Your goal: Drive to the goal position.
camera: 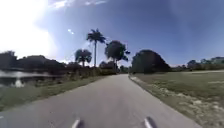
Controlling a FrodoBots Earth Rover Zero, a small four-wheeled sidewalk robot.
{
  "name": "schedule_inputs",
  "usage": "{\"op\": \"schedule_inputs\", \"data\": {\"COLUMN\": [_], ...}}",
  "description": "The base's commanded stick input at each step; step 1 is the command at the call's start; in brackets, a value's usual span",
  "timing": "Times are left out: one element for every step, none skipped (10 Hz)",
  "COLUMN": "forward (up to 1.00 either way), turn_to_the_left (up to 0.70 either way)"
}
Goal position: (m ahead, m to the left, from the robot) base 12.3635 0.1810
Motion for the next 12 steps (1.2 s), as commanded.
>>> {"op": "schedule_inputs", "data": {"forward": [0.70, 0.70, 0.70, 0.70, 0.70, 0.70, 0.70, 0.70, 0.70, 0.70, 0.70, 0.70], "turn_to_the_left": [0.00, 0.00, 0.00, 0.00, 0.00, 0.00, 0.00, 0.00, 0.00, 0.00, 0.17, 0.35]}}
